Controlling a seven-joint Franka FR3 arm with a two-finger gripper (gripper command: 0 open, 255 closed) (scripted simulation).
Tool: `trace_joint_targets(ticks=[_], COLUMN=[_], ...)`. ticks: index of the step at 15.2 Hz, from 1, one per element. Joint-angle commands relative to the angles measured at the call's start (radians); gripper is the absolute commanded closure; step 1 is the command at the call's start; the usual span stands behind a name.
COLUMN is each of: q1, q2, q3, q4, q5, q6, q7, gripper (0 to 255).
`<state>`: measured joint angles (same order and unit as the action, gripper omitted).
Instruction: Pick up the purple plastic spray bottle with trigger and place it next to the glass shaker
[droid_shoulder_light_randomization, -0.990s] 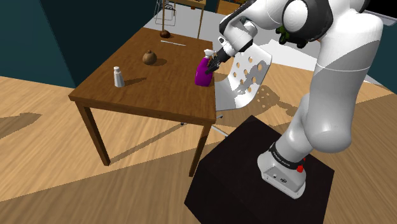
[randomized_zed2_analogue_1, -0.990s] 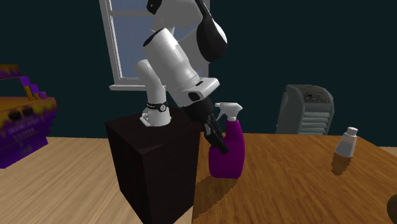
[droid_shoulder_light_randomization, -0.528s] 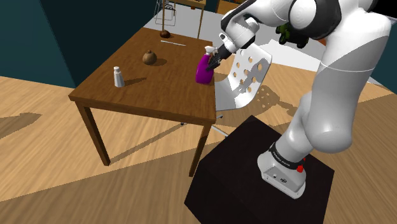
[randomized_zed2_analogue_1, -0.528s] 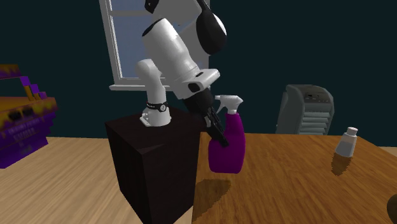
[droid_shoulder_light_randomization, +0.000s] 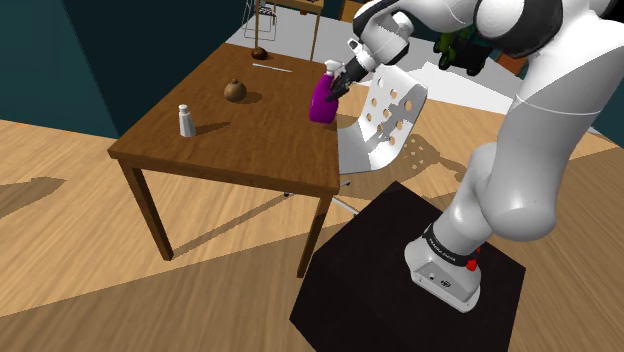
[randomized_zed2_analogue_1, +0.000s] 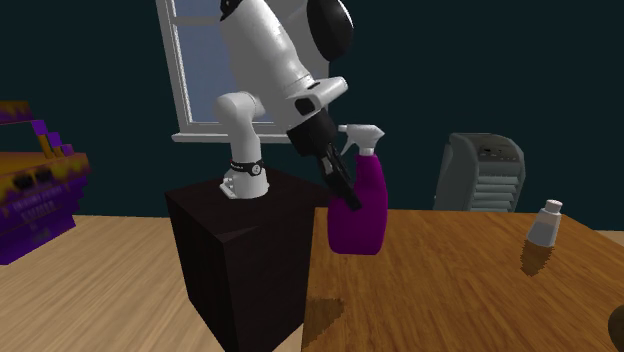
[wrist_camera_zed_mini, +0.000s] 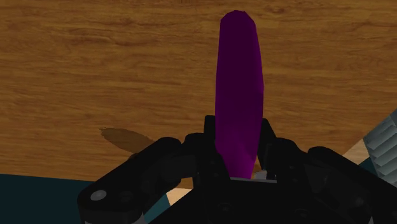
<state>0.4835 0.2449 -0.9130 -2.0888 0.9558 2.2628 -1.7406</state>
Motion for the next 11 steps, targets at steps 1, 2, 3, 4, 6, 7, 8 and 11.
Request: trace_joint_targets(ticks=[1,2,3,4,6,7,8,11], q1=[0.011,0.017,0.022,0.027,0.036,0.04,0.045,0.056], q2=[-0.023,-0.034,-0.044,-0.055,-0.075,-0.085,-0.095,-0.125], q3=[-0.012,-0.017,-0.022,-0.027,-0.036,-0.04,-0.044,-0.054], q4=[0.005,0.008,0.011,0.014,0.021,0.025,0.029,0.043], q5=[-0.033,-0.048,-0.064,-0.079,-0.109,-0.124,-0.139,-0.182], q6=[-0.007,-0.01,-0.013,-0.017,-0.024,-0.028,-0.032,-0.046], q7=[0.028,0.041,0.055,0.068,0.094,0.108,0.121,0.16], gripper=[255,255,255,255,255,255,255,255])
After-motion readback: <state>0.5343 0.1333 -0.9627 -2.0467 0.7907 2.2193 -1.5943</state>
